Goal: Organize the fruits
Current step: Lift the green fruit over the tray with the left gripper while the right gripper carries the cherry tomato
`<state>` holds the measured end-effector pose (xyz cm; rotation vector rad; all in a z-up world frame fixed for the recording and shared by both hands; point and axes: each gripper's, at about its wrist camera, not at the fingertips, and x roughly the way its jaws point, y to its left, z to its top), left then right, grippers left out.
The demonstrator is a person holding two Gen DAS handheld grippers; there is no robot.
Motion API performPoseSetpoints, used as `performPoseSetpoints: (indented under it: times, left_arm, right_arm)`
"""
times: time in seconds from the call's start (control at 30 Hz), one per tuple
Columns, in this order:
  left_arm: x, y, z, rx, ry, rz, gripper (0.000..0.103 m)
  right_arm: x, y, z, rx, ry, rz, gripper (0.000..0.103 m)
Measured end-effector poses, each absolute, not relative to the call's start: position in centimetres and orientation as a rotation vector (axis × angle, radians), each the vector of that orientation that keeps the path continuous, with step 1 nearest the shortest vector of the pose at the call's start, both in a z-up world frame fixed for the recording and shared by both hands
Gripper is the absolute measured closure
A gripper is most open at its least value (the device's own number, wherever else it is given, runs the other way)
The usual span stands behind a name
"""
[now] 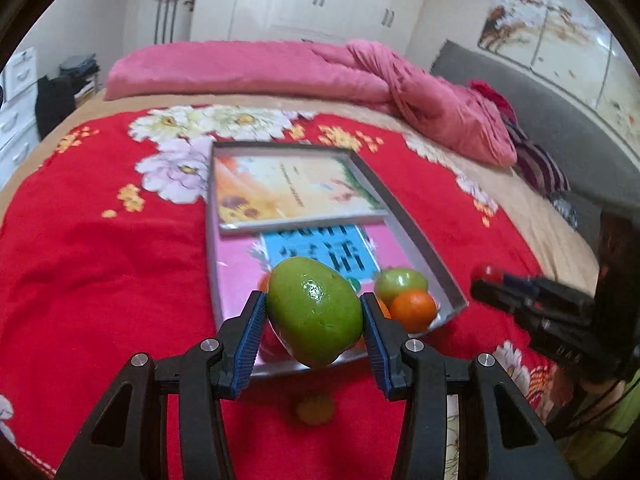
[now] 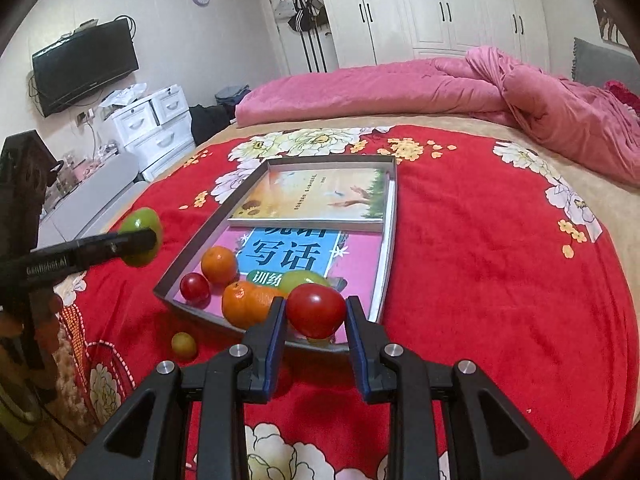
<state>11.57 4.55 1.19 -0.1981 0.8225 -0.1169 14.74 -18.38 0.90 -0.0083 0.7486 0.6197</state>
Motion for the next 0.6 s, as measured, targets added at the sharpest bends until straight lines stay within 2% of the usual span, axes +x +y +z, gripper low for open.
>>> performPoseSetpoints:
  times: [0.6]
  left_arm:
    - [13.6, 1.8, -1.4, -0.048, 0.894, -0.142, 0.054]
  right_arm:
    - [15.9, -17.6, -0.1, -0.08, 0.766, 0.568, 0.073]
